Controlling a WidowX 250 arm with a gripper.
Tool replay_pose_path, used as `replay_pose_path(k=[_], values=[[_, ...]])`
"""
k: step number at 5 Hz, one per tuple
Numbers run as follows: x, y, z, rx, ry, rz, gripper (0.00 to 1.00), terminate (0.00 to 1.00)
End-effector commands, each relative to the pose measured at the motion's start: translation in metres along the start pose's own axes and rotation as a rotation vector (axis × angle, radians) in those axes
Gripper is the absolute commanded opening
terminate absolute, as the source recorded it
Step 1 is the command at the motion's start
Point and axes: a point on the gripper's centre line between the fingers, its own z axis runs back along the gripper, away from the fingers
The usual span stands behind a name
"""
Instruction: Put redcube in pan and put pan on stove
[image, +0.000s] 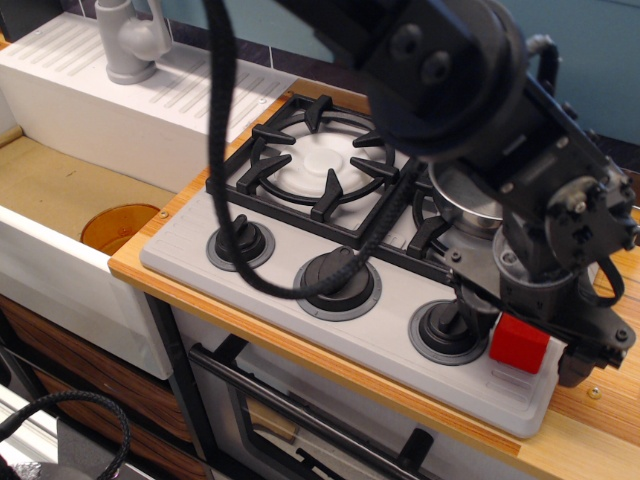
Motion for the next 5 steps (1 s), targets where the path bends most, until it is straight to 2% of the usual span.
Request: replay_pose_path(k=[1, 3, 4, 5], values=[[0.009, 0.004, 0.021, 0.022, 0.032, 0.007, 0.0, 0.0], [0.017, 0.007, 0.073, 0.075, 0.117, 0.0, 0.0, 0.0], [0.03, 0.008, 0.102, 0.097, 0.153, -0.009, 0.0, 0.0], [0.054, 0.015, 0.12, 0.1, 0.166, -0.046, 0.0, 0.0]])
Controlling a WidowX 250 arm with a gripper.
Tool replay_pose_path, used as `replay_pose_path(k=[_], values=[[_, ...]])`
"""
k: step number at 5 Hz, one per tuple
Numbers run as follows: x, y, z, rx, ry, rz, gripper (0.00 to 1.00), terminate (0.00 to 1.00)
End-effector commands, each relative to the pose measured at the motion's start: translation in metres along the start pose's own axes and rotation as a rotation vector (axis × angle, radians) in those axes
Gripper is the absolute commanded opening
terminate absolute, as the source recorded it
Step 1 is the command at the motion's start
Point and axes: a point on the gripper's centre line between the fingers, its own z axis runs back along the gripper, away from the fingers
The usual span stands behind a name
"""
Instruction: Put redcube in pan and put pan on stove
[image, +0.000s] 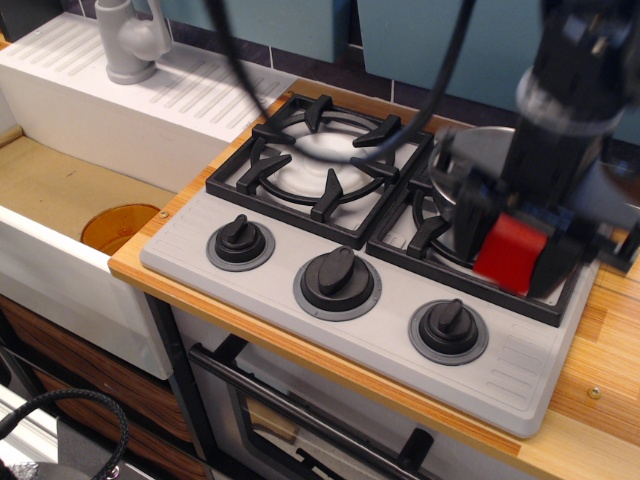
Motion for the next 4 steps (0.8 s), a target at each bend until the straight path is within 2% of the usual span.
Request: replay_pose_path(k=[1, 3, 4], values=[[0.057, 0.023, 0.044, -0.028, -0.06, -0.07, 0.0, 0.0], [0.105, 0.038, 0.02, -0.07, -0.078, -0.123, 0.0, 0.0], [0.108, 0.037, 0.015, -0.079, -0.078, -0.119, 0.0, 0.0]])
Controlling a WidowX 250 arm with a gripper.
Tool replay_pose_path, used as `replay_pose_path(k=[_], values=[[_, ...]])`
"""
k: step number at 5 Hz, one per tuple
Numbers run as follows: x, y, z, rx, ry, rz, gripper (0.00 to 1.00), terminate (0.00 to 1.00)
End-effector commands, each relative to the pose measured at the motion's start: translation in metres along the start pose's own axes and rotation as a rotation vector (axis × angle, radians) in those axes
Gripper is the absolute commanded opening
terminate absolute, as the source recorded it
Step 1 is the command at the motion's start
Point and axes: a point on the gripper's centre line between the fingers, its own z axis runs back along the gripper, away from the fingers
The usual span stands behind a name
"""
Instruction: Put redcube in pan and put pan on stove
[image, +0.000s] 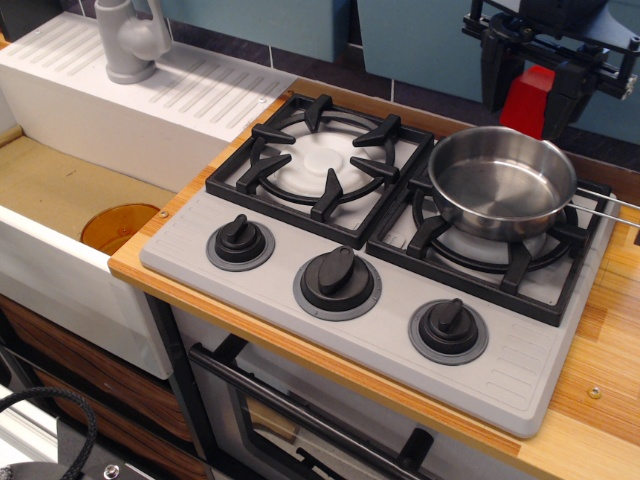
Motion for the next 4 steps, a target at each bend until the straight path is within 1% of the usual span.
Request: replay_pose_path(k=[1, 2, 4], values=[[0.009, -0.005, 0.014, 0.0, -0.07, 0.023, 0.0, 0.0], [0.006, -0.011, 0.015, 0.011, -0.069, 0.031, 1.0, 0.0], [0.003, -0.02, 0.028, 0.051, -0.077, 0.044, 1.0, 0.0]])
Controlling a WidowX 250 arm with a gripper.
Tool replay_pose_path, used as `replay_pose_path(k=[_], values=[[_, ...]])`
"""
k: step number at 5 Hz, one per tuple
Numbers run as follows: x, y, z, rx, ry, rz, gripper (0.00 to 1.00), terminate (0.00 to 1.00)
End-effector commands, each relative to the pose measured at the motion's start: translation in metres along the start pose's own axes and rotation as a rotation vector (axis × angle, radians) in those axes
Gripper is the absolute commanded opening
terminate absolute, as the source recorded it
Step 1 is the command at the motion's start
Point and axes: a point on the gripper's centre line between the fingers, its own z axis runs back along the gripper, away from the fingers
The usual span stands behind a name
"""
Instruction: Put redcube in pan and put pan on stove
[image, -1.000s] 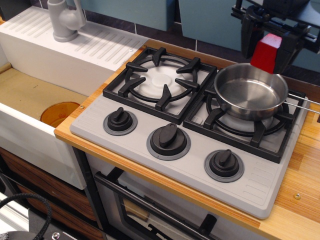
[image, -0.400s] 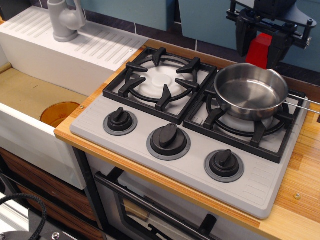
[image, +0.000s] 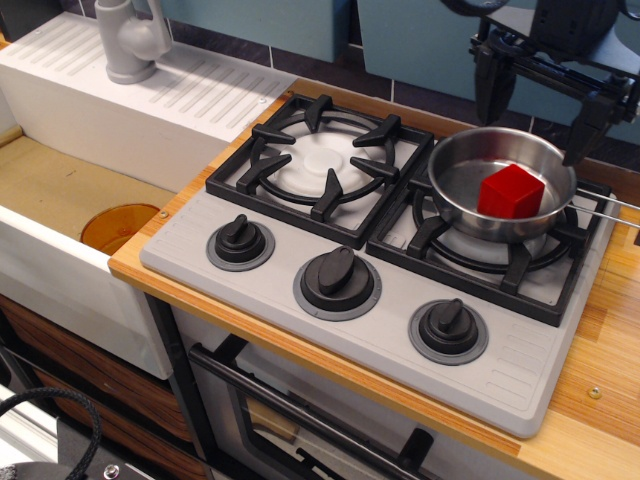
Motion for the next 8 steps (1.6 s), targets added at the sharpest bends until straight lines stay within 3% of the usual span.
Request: replay_pose_path(k=[1, 3, 4, 6, 8], values=[[0.001, -0.006, 0.053, 0.043, -0.078, 0.009, 1.0, 0.0], [0.005, 0.03, 0.084, 0.12, -0.066, -0.043, 1.0, 0.0], [0.013, 0.051, 0.079, 0.123, -0.079, -0.074, 1.0, 0.0], [0.021, 0.078, 0.043, 0.078, -0.126, -0.087, 1.0, 0.0], [0.013, 0.073, -0.003, 0.061, -0.185, -0.048, 1.0, 0.0]])
